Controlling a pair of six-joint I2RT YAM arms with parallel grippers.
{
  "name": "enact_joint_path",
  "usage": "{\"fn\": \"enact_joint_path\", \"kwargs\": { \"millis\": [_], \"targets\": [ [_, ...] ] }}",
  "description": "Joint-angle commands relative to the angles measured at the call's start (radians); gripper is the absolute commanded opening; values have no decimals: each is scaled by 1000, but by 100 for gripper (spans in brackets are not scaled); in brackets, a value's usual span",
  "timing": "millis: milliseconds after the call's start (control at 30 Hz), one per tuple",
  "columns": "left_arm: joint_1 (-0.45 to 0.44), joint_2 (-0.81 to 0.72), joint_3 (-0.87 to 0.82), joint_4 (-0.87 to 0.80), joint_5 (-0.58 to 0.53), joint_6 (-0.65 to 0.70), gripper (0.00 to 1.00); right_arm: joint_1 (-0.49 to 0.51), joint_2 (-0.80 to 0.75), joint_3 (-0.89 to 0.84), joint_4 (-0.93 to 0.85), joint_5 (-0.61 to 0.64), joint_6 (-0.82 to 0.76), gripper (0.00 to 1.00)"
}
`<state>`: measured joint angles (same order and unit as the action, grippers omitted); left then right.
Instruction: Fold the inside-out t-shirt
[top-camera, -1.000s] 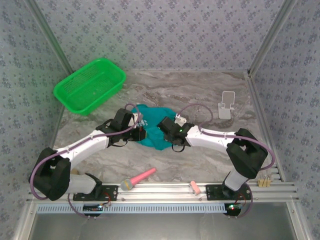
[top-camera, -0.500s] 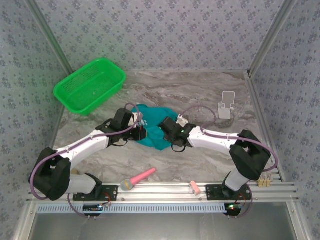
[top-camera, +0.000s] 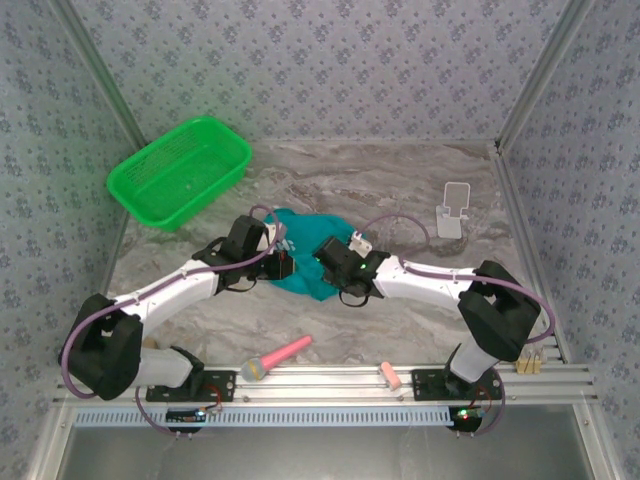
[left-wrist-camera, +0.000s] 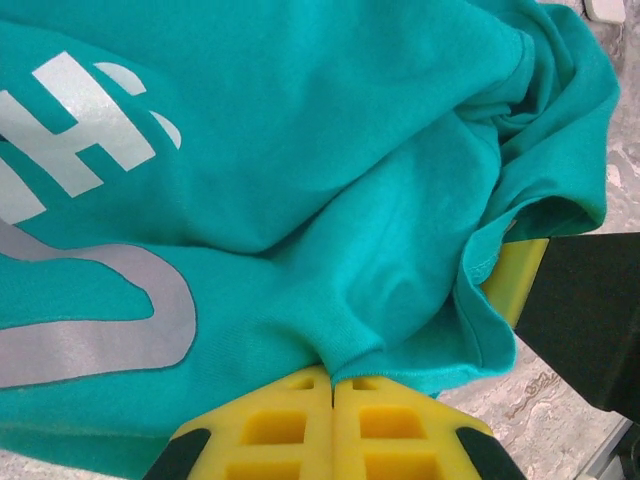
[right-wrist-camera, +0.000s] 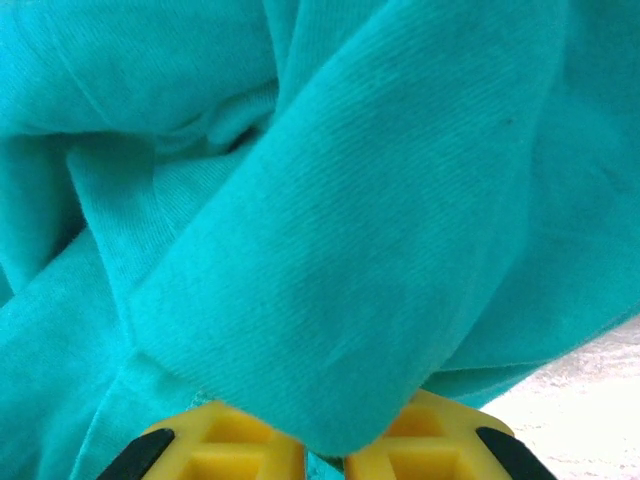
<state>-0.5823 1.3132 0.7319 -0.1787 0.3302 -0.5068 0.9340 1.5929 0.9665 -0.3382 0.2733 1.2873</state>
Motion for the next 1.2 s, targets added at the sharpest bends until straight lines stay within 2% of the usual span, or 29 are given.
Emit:
{"fn": "enact_joint_path", "kwargs": {
  "millis": [0, 67, 133, 200, 233, 267, 333, 367, 433, 533, 633, 733, 833, 933, 1000, 1100, 1167],
  "targets": [
    [7, 0, 3, 18, 30, -6, 5, 6, 16, 8, -11, 31, 11, 17],
    [9, -5, 3, 16, 30, -4, 4, 6, 20, 9, -23, 42, 23, 22],
    [10, -9, 2, 16, 30, -5, 4, 6, 21, 12, -36, 46, 36, 30],
    [12, -13, 1, 18, 29, -6, 5, 5, 20, 14, -41, 30, 40, 31],
    [12, -12, 1, 18, 31, -4, 4, 4, 21, 15, -39, 23, 39, 18],
    [13, -12, 1, 19, 29, -4, 5, 7, 19, 14, -26, 21, 29, 11],
    [18, -11, 3, 16, 30, 0, 5, 6, 26, 15, -25, 30, 13, 6],
    [20, -13, 6, 8, 30, 9, 5, -2, 29, 17, -37, 35, -1, 0],
    [26, -22, 43, -63, -18, 55, 5, -31, 7, 27, -65, 66, -59, 0],
    [53, -44, 160, -167, -93, 110, 6, -97, -70, 90, -139, 110, -233, 0],
    [75, -25, 337, -222, -172, 196, 7, -196, -151, 201, -138, 122, -514, 0],
    [84, 74, 597, -282, -213, 306, 7, -321, -157, 399, -70, -49, -796, 0],
    [90, 194, 887, -354, -261, 347, 7, -402, -98, 647, -122, -104, -949, 0],
    [91, 254, 1085, -388, -228, 348, 4, -419, -81, 793, -165, -92, -1030, 0],
    [89, 248, 1133, -396, -197, 329, 2, -409, -115, 810, -171, -86, -1040, 0],
    [85, 175, 1079, -363, -73, 269, 0, -395, -219, 750, -177, -171, -1006, 0],
    [74, 89, 999, -318, -1, 202, 0, -340, -313, 694, -191, -147, -979, 0]
  ]
}}
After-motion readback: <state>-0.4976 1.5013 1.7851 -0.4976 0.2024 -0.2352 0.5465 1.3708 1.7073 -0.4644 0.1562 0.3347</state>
